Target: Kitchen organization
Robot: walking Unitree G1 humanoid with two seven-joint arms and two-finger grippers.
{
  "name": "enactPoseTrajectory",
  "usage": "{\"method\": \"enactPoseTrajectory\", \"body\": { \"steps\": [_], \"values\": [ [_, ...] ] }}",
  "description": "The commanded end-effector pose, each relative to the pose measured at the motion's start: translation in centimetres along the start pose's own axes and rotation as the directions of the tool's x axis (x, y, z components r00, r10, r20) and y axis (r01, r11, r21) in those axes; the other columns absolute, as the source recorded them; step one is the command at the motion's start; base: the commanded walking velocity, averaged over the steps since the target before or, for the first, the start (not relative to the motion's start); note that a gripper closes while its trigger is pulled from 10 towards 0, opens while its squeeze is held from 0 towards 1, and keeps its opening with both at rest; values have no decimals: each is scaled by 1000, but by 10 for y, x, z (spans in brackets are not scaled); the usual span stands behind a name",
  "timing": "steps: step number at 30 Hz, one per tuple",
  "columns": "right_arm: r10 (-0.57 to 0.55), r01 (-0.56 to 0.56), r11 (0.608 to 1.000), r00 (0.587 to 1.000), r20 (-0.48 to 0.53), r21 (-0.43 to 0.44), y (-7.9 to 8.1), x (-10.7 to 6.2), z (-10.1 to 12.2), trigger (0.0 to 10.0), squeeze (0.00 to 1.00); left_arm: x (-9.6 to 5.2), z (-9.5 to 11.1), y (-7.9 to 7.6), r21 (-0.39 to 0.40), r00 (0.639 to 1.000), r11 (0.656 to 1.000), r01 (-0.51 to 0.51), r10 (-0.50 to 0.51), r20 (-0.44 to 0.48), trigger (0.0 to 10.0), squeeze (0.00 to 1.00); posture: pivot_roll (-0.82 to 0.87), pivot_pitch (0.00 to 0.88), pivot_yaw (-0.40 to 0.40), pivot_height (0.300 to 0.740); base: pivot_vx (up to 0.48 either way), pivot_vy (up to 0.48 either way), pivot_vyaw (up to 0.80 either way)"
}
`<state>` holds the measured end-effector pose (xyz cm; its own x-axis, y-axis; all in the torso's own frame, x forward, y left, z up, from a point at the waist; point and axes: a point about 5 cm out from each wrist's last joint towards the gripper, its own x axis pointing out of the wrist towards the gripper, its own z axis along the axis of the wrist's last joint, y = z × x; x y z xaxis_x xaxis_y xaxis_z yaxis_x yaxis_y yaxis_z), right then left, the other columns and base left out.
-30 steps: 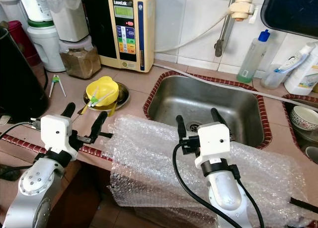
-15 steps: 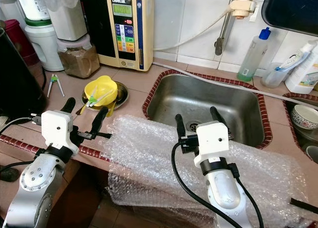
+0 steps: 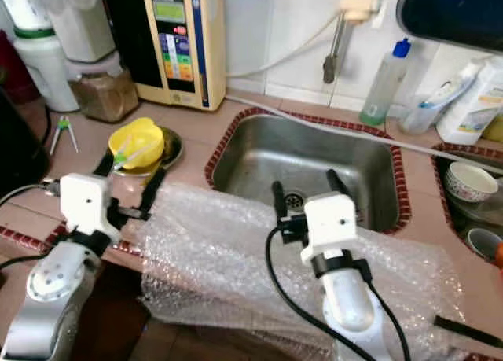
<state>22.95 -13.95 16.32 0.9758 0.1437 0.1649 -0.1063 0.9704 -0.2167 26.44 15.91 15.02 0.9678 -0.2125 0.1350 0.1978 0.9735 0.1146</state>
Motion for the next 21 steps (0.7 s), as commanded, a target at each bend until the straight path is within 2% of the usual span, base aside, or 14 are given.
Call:
{"method": "enactPoseTrajectory", "body": {
  "steps": [1, 4, 13, 21],
  "values": [
    [-6, 6, 1000, 1000, 16, -1, -1, 1, 4, 10000, 0, -1, 1, 4, 14, 1000, 1000, -16, 16, 0, 10000, 0, 27, 21, -3, 740, 0, 0, 0],
    [0, 0, 1000, 1000, 19, -6, -1, 1, 4, 10000, 0, 0, 1, 4, 19, 1000, 1000, -20, 20, 0, 10000, 0, 26, 20, -2, 740, 0, 0, 0],
    [3, -3, 1000, 1000, 25, -8, 0, 2, 5, 10000, 0, 1, 1, 5, 20, 1000, 1000, -22, 22, 1, 10000, 0, 26, 17, -3, 740, 0, 0, 669],
    [-1, 1, 1000, 1000, 28, 5, 0, 3, 5, 10000, 0, 2, 2, 5, 32, 1000, 999, -27, 27, 4, 10000, 0, 31, 16, -2, 740, 0, 0, 0]
  ]
}}
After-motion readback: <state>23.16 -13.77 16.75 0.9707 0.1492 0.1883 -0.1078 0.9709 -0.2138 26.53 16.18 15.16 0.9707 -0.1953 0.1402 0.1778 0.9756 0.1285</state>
